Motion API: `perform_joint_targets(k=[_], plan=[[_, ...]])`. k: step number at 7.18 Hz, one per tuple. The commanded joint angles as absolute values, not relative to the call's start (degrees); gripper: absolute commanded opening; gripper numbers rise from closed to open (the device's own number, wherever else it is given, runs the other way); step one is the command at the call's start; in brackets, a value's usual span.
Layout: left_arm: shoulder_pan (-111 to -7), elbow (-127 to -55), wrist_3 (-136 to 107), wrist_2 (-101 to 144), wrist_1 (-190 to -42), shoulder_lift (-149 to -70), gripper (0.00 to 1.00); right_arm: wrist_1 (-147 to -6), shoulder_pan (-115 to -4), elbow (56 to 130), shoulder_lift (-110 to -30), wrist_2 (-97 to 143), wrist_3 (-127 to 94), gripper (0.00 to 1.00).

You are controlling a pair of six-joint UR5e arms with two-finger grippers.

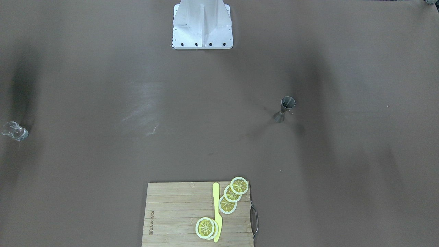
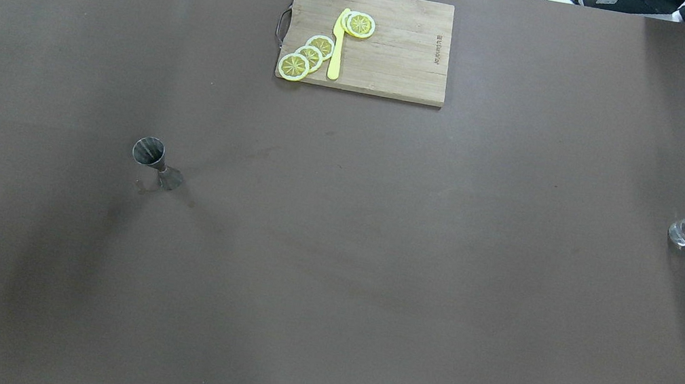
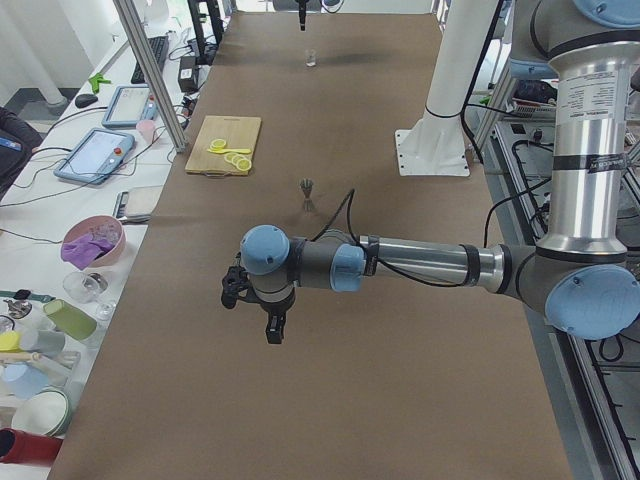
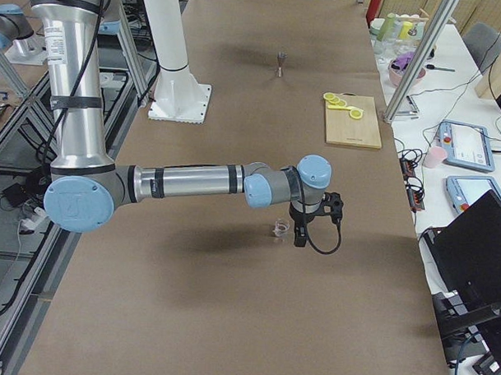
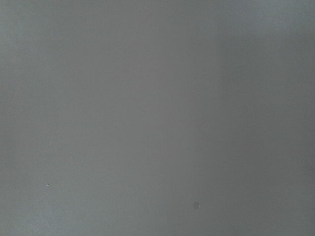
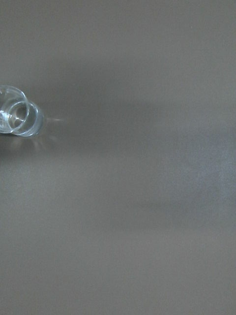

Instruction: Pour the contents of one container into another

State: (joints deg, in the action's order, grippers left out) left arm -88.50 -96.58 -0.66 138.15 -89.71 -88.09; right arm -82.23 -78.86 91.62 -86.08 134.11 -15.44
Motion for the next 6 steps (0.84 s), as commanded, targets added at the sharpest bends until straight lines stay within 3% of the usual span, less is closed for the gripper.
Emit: perform_joint_targets(k=[1,6], plan=[[-88.5,-98.2,-0.8,138.6,-89.7,-88.7,0.98,-82.3,-79.5,92.2,-85.9,135.0,-14.9,1.0],[-88.5,-97.5,-0.7,138.6,-95.0,-89.5,0.98,-81.4,-79.5,92.7,-86.0,134.1,-8.1,1.0]])
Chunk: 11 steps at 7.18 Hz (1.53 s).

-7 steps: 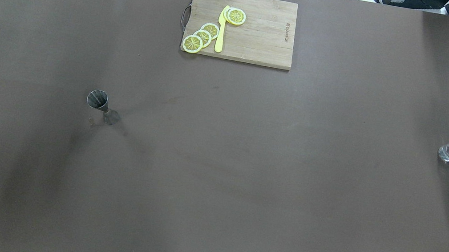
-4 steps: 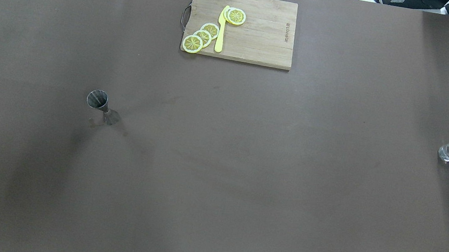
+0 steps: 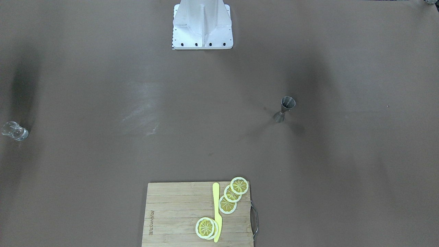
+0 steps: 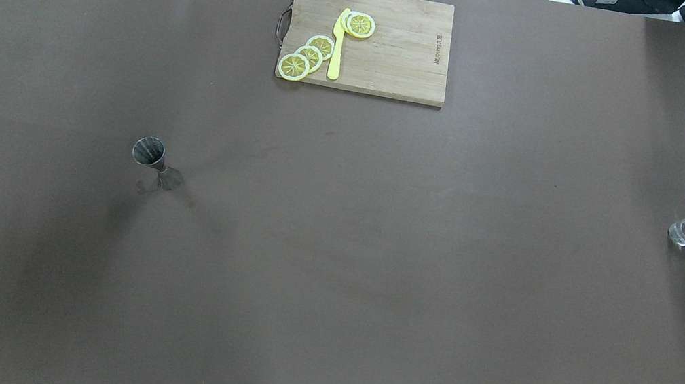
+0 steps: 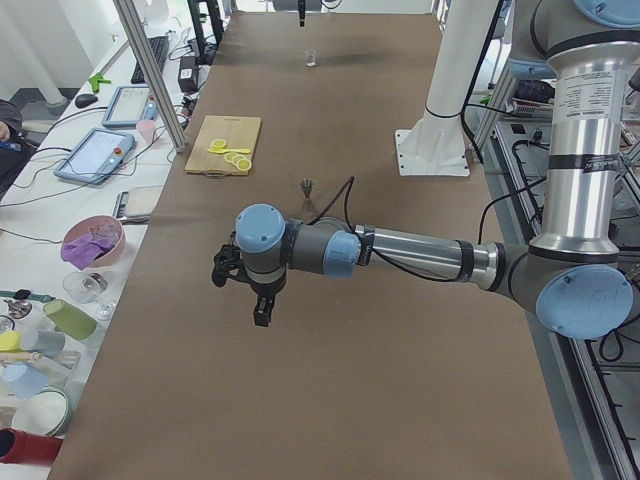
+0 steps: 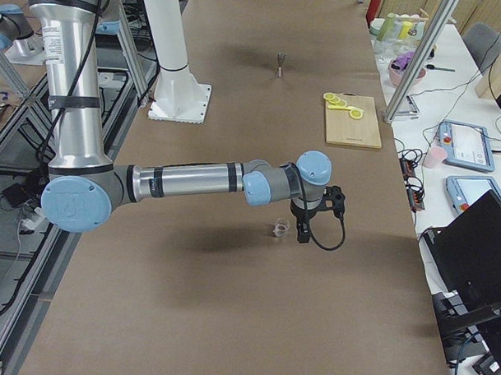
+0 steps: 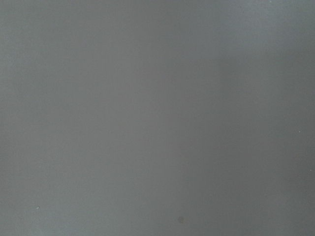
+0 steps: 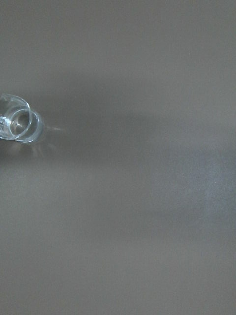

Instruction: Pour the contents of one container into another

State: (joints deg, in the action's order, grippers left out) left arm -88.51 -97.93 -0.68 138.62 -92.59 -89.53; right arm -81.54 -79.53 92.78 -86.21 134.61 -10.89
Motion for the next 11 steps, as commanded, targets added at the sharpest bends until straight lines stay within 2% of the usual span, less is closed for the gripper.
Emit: perform_joint_targets(k=[1,3,6,7,8,10,11], plan=[[-88.5,-96.7,-0.3,138.6,-96.6,-89.1,0.98,-81.3,-79.6,92.8,-86.7,134.6,-3.8,1.0],[-88.5,-96.6,-0.8,138.4,-97.4,-89.7,0.98,-81.3,-79.5,92.1,-87.2,134.3,7.2,1.0],[-88.6,-98.3,-2.3,138.6,-97.5,-91.9,0.98,-80.7,-78.8,92.2,-86.5,134.5,8.7,1.0],[-88.5,-98.7,-3.6,138.6,-97.8,-92.2,0.98,-76.2,-78.7,90.9,-86.7,134.7,10.7,1.0],[-88.5,-98.8,-7.5,138.7,-101.9,-92.0,0.98,-67.8,-78.7,86.5,-86.7,137.1,11.3,1.0],[-88.3,-99.6,-20.8,138.5,-115.3,-89.9,0.98,-50.4,-79.2,80.4,-87.5,141.4,11.3,1.0],[-86.7,-100.4,-25.3,137.9,-118.4,-89.9,0.98,-49.7,-80.4,80.0,-87.5,141.7,11.2,0.99]])
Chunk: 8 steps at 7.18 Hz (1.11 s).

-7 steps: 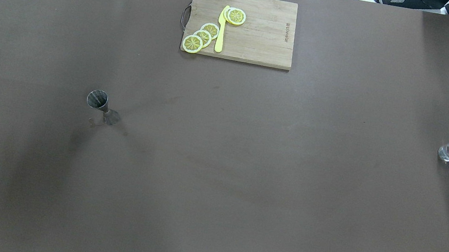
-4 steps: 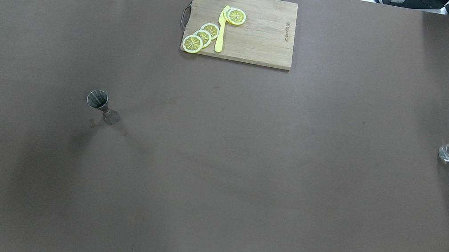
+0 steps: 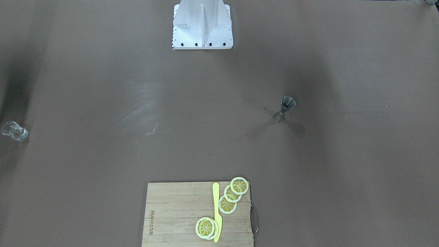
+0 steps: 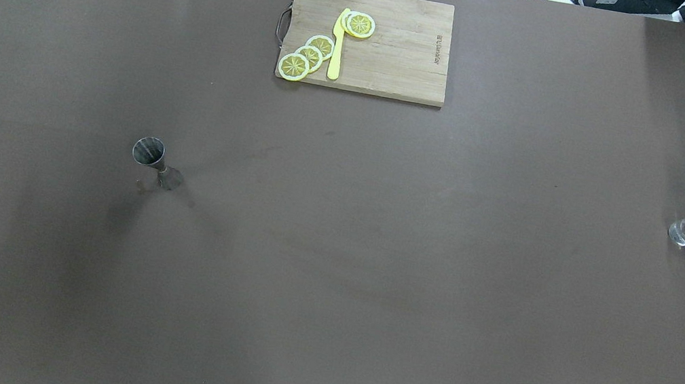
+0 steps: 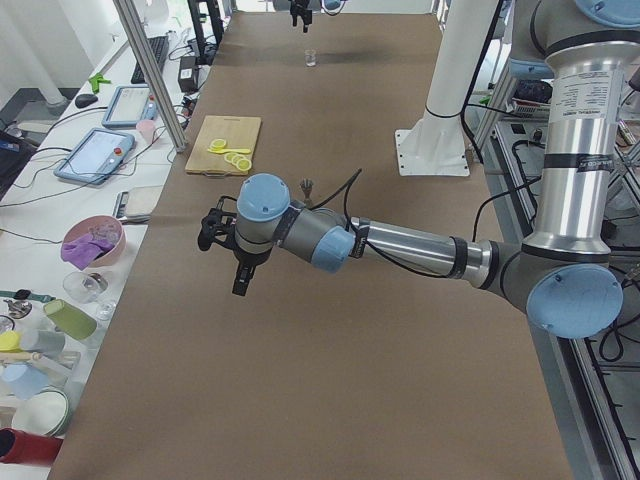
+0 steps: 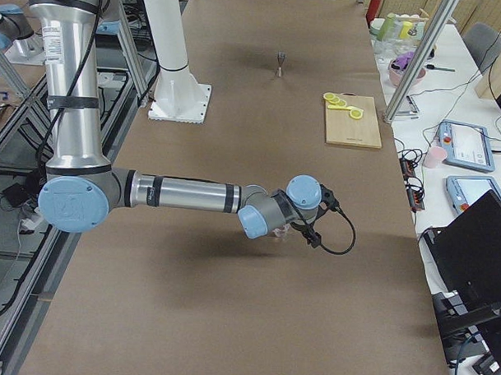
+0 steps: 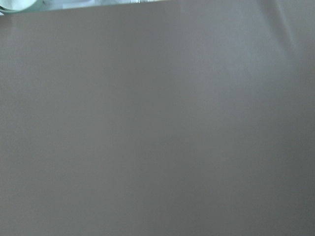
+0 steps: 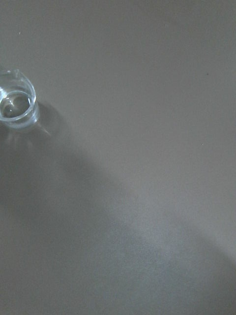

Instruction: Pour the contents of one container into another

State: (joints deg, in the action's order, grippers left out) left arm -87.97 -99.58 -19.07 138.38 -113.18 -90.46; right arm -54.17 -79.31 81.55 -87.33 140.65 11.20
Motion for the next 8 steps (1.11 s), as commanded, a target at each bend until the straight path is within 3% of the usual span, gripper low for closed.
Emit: perform_joint_targets(k=[1,5,6,8], plan=[[-84.7,-101.9,-28.8,136.7,-119.1,-90.0,0.98,-48.6,-81.8,79.7,-87.8,144.6,14.0,0.99],[-70.6,-114.3,-44.7,122.3,-119.1,-90.1,0.98,-48.3,-84.1,77.2,-90.7,154.5,35.5,0.99],[-67.2,-116.0,-47.3,118.7,-119.1,-90.3,0.98,-48.8,-84.1,76.4,-90.2,153.9,36.3,0.88],[-59.3,-120.4,-52.6,109.7,-119.1,-90.3,0.98,-47.6,-84.1,74.6,-88.8,153.7,40.9,0.97]])
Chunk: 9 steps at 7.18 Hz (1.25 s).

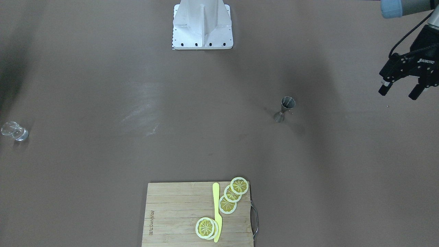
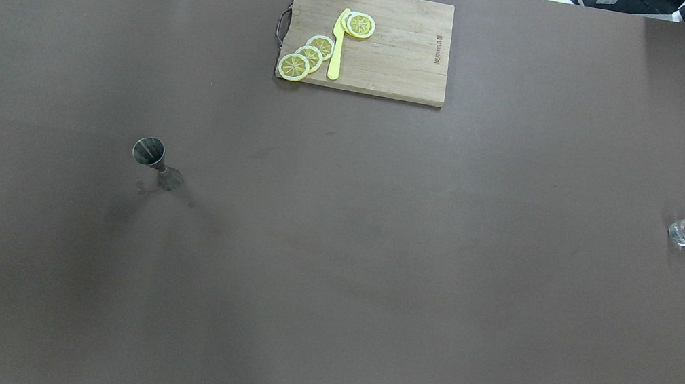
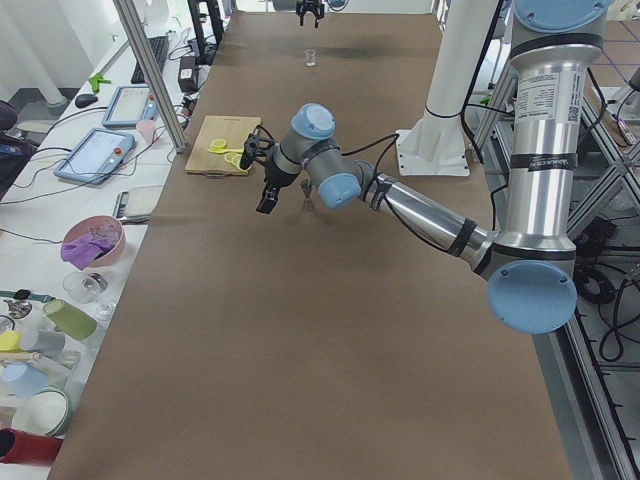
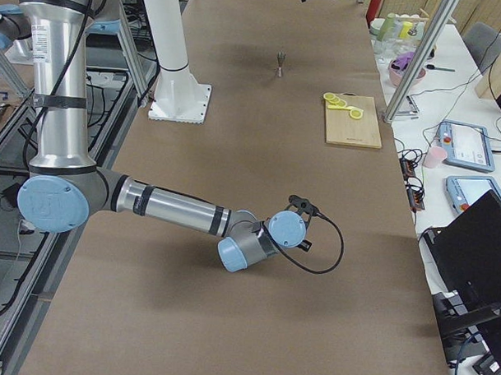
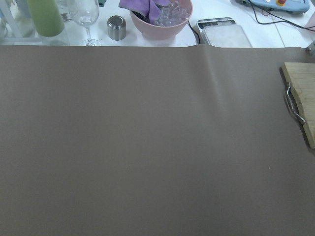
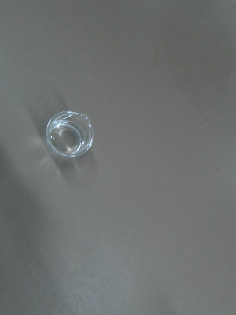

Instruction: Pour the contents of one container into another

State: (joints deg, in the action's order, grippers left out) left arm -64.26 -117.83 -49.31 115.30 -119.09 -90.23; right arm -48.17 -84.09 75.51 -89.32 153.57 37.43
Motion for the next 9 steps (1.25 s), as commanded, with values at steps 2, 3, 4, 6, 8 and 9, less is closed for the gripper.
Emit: perform_joint_targets(k=[2,3,4,6,8,9], plan=[[-52.0,-122.9,-56.8,100.5,-119.0,-90.2,0.98,-46.8,-85.5,69.4,-88.7,161.6,45.7,1.0],[-48.6,-123.8,-58.7,96.0,-119.0,-90.1,0.98,-46.8,-86.4,69.2,-88.6,163.0,45.5,0.99],[-44.3,-124.6,-61.0,90.4,-119.0,-90.0,0.98,-47.3,-86.4,69.1,-88.6,163.6,44.9,0.99],[-35.0,-124.7,-64.5,76.5,-118.9,-89.9,0.98,-47.2,-86.3,67.7,-88.1,163.9,38.8,0.99],[-26.5,-124.6,-68.3,64.4,-119.0,-88.6,0.98,-47.2,-86.2,66.9,-85.4,163.6,35.8,1.0],[-21.6,-124.3,-70.4,57.4,-119.0,-88.5,0.98,-46.8,-86.2,67.1,-85.0,163.3,32.6,1.0]])
